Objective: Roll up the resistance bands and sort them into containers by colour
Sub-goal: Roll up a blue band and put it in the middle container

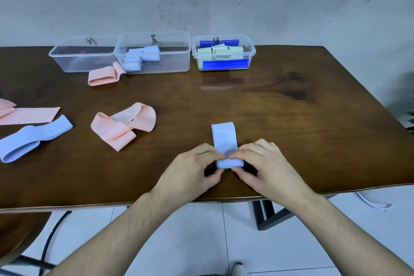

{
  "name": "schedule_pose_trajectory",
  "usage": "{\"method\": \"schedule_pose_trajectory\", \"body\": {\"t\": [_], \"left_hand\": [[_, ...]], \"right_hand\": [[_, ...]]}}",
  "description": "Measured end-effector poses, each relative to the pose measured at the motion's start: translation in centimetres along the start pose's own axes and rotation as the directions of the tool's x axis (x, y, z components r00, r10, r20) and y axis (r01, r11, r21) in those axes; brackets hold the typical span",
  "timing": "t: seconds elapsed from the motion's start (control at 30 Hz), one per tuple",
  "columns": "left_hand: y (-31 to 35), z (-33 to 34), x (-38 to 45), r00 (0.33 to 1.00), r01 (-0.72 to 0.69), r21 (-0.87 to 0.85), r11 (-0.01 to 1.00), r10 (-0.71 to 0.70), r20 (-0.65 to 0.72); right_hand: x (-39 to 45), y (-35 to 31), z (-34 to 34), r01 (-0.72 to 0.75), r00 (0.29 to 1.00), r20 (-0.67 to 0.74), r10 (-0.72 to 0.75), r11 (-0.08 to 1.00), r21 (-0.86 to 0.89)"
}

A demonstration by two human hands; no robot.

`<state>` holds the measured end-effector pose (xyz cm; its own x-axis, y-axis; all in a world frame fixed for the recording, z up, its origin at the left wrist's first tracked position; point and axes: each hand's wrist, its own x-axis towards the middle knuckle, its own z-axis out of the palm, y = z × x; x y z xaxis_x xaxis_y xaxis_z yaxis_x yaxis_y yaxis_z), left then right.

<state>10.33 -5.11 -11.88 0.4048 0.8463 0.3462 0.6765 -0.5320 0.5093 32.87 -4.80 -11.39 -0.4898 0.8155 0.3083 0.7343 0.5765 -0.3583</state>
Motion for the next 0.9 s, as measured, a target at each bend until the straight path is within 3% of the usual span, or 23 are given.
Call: {"method": "schedule_pose_trajectory", "body": {"t": [0.53,0.9], "left_hand": [[0.5,-0.4,-0.4,0.995,0.043,0.021,0.999,-0.045,0.087],[0.1,-0.3,-0.2,1.0,0.031,-0.026,0.999,-0.031,0.003]], "right_hand": [[-0.9,-0.5,0.2,0.004,0.999,-0.042,-0.005,1.0,-0.025],[0.1,-0.2,0.5,-0.047,0.998,-0.037,0.048,0.998,0.03]]}}
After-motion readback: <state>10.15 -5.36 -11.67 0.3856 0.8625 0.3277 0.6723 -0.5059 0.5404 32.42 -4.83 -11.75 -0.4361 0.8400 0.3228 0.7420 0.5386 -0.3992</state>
